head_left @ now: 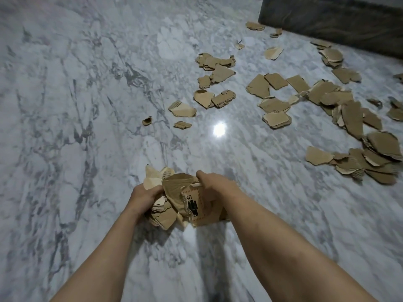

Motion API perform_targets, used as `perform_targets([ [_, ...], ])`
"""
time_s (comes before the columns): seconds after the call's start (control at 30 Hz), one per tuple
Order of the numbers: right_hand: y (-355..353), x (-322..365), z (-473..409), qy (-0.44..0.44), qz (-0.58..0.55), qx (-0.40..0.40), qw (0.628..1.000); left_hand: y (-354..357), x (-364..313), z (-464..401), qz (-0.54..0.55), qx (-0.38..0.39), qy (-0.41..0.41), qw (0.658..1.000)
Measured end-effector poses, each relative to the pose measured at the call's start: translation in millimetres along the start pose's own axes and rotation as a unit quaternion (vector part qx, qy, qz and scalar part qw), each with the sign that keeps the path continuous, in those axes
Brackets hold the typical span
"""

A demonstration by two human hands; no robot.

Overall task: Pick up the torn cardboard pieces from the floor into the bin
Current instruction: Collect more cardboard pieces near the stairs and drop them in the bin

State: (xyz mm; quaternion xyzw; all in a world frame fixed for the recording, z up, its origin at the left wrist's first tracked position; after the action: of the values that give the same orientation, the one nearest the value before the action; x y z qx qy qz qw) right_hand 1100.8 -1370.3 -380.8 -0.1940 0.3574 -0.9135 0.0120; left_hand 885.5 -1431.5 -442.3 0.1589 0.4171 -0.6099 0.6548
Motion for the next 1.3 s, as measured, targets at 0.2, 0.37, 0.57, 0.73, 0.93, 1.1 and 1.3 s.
perform_targets([
  [0.2,1.3,-2.3,-7.0,0.009,0.009,-0.035,0.999,1.3,-0.7,0.9,0.005,-0.007,0.005,1.0],
  [0.37,2.2,-7.6,-2.2,0.012,-0.04,-0.021,0.999,1.7,-1.6,4.7,0.012,-0.009,0.011,1.0],
  [0.57,-8.9,-42.2,2.1,0.021,-0.321,-0.076,0.944,0.6,-17.2,-2.2,0.066,-0.033,0.0,0.997],
  [0.73,-74.7,-83.9,-0.1,0.051,-0.52,-0.191,0.831,4.7,-80.3,-38.1,0.098,-0.041,0.024,0.994],
  [0.93,-163.3,-119.8,-23.7,0.091,-0.541,-0.255,0.797,45.9,-188.6,-91.1,-0.001,-0.015,0.109,0.994],
  [1.1,-209.3,-120.3,-24.0,0.079,-0.526,-0.261,0.806,68.9,-227.3,-120.8,-0.096,-0.02,0.114,0.989],
  [1.3,-225.0,-142.1,-47.4,0.085,-0.49,-0.22,0.839,65.7,-238.2,-166.0,-0.167,-0.092,0.046,0.98],
])
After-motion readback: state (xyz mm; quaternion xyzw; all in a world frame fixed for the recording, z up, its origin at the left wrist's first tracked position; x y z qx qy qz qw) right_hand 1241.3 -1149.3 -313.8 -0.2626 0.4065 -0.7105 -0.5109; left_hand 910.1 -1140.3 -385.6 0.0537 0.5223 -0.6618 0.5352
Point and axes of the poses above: each hand's wrist, its own z-axis away from the middle knuckle, its own y-axis out of the palm, x = y × z, the point moved 8 cm from there along -z, towards the middle knuckle, and after that the axes turned 4 degrees about -z, right-handed, at the moved point
